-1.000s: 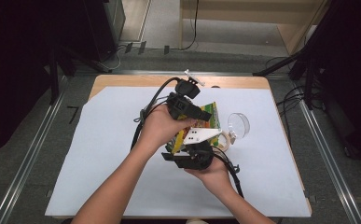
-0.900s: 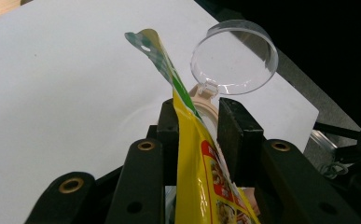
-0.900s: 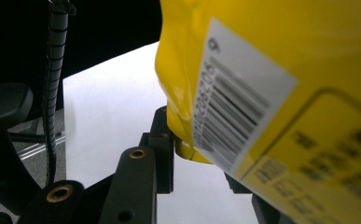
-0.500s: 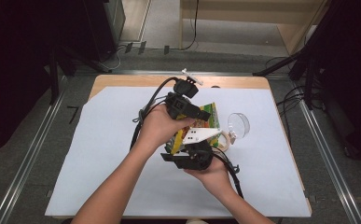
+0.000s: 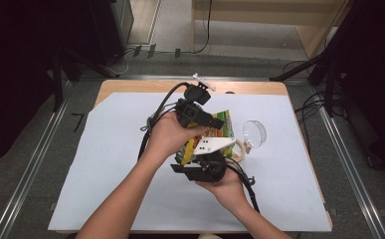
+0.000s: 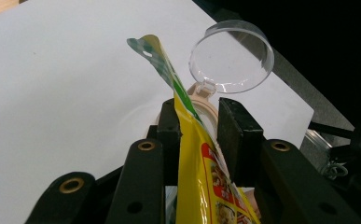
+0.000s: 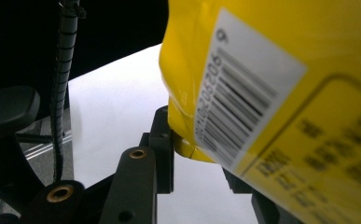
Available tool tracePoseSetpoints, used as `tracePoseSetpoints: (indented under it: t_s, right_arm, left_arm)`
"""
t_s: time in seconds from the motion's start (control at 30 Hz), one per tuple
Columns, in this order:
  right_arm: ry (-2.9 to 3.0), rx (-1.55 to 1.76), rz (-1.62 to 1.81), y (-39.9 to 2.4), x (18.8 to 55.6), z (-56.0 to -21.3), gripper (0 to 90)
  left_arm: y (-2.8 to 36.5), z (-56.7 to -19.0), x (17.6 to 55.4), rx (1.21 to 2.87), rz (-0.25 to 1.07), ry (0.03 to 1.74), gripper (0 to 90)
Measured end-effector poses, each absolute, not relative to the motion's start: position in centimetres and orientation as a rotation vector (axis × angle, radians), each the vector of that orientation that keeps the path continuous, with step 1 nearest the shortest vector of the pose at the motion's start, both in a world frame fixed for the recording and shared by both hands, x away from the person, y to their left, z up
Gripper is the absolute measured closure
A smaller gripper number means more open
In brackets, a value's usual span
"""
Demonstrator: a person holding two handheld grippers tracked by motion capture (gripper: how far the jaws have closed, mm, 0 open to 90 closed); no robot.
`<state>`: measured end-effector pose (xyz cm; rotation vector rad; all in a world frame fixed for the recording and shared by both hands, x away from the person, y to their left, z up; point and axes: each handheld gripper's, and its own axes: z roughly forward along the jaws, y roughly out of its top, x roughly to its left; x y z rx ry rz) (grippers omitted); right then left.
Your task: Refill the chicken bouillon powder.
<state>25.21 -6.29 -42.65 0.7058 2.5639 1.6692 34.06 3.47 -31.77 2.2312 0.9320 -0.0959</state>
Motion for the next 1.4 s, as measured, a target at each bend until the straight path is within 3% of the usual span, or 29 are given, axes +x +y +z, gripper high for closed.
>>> tracePoseSetpoints:
  t_s: [1.07, 1.2, 1.4]
  right_arm:
    - [2.562, 0.703, 1.679, -6.5, 25.3, -42.6, 69.8]
    - [2.554, 0.703, 1.682, -6.6, 25.5, -42.8, 69.0]
    - [2.557, 0.714, 1.677, -6.8, 25.7, -42.9, 69.0]
  left_arm:
    - [3.0, -31.4, 33.5, 2.233, -0.056, 0.911, 68.5]
    - [2.8, -31.4, 33.2, 2.232, 0.000, 0.906, 70.9]
    - [2.7, -31.5, 33.8, 2.231, -0.051, 0.925, 73.1]
